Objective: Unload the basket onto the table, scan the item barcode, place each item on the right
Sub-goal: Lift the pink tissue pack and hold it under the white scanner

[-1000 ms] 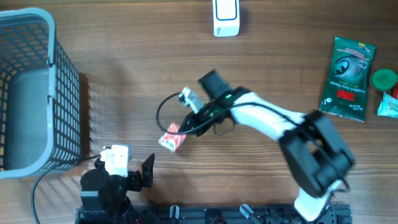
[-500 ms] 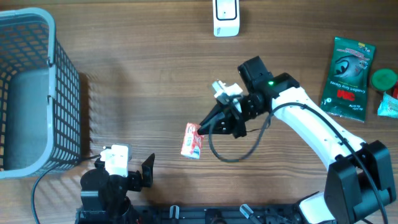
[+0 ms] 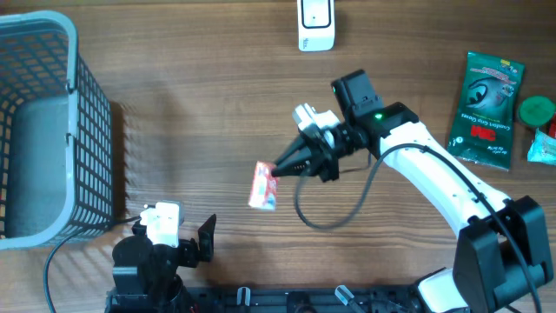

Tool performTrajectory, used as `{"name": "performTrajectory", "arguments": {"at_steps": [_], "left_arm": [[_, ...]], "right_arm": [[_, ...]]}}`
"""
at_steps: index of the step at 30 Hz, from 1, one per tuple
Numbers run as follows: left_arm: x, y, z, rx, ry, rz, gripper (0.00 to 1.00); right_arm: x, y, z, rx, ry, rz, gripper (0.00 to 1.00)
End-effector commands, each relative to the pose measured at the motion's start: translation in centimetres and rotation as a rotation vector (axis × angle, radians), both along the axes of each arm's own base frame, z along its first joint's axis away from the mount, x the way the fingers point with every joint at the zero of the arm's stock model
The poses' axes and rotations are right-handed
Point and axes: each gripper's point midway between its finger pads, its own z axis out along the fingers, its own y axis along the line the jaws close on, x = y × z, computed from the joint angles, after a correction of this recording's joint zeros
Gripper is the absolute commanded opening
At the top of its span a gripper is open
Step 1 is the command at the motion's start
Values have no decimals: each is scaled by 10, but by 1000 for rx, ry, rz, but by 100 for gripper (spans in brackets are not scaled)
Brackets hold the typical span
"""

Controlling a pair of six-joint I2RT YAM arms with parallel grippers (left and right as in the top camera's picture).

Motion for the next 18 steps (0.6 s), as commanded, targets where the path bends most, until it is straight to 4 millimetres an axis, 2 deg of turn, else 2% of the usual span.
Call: {"name": "performTrajectory", "arguments": {"at_steps": [1,3,6,9,12,13,15,18], "left_arm": [[0,-1,1,-12,-4,0,100],[0,-1,1,-12,-4,0,100],[0,-1,1,-12,-4,0,100],[0,-1,1,-12,-4,0,100],[0,-1,1,-12,-4,0,100],[0,-1,1,-12,-4,0,100],[0,-1,1,-12,-4,0,100],[0,-1,1,-12,-4,0,100]], "right_arm": [[42,6,-22,-400,596,-255,4],[71,2,-37,-475,668,-434,4],[99,-9,-36,-469,794,-564,4],[119,-25,-30,-457,1082,-648,4],[143,-47,-41,-454,1385,-811,4],[148,-54,-46,-453,1468,-860,4],[153,-68,-60,-459,1779,-961,4],[156,-69,-62,-433,1963,-970,4]]}}
